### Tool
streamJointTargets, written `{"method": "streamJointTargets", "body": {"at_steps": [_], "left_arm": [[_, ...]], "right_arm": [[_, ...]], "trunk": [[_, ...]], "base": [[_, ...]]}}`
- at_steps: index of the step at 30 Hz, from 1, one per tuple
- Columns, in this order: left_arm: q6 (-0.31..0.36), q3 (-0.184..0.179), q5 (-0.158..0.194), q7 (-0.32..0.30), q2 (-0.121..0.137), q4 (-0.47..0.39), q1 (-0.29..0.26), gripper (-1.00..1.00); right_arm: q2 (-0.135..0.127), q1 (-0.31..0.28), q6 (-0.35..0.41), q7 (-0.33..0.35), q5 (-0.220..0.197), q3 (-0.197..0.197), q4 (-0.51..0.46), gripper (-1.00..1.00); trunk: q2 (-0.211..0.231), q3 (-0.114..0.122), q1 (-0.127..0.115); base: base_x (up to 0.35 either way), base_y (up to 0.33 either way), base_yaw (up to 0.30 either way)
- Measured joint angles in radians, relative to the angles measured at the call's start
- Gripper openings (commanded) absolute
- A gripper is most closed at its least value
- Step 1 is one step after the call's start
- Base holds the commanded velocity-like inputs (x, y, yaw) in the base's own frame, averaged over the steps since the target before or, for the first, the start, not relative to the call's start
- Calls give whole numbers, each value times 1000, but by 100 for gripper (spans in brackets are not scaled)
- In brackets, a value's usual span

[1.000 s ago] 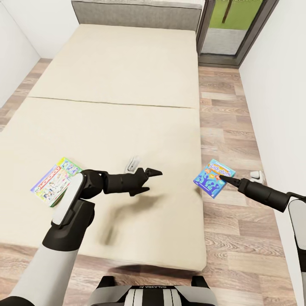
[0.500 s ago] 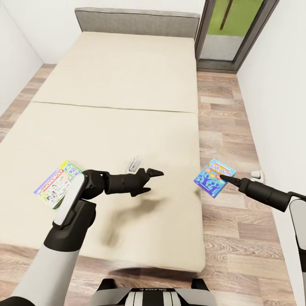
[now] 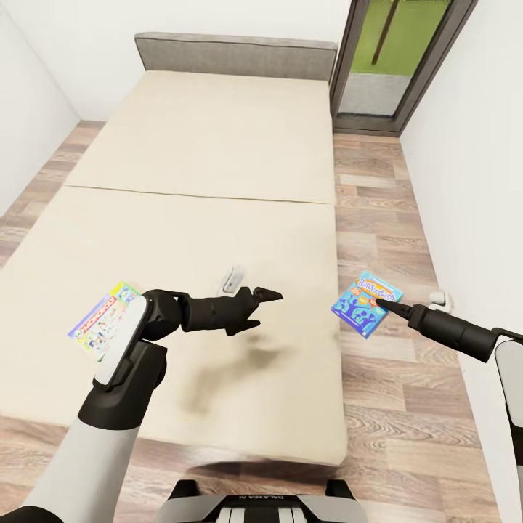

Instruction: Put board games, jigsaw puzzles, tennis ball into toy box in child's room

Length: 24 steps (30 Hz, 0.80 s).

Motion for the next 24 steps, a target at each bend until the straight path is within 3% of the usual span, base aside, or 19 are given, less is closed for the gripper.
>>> {"method": "streamJointTargets", "body": {"at_steps": [24], "left_arm": [[-1,1,-1,1,-2,0,-1,100]], "right_arm": [[0,2,0,1,0,-1,-6,-100]], "trunk": [[168,113,-92]], "base": [[0,0,0]]}}
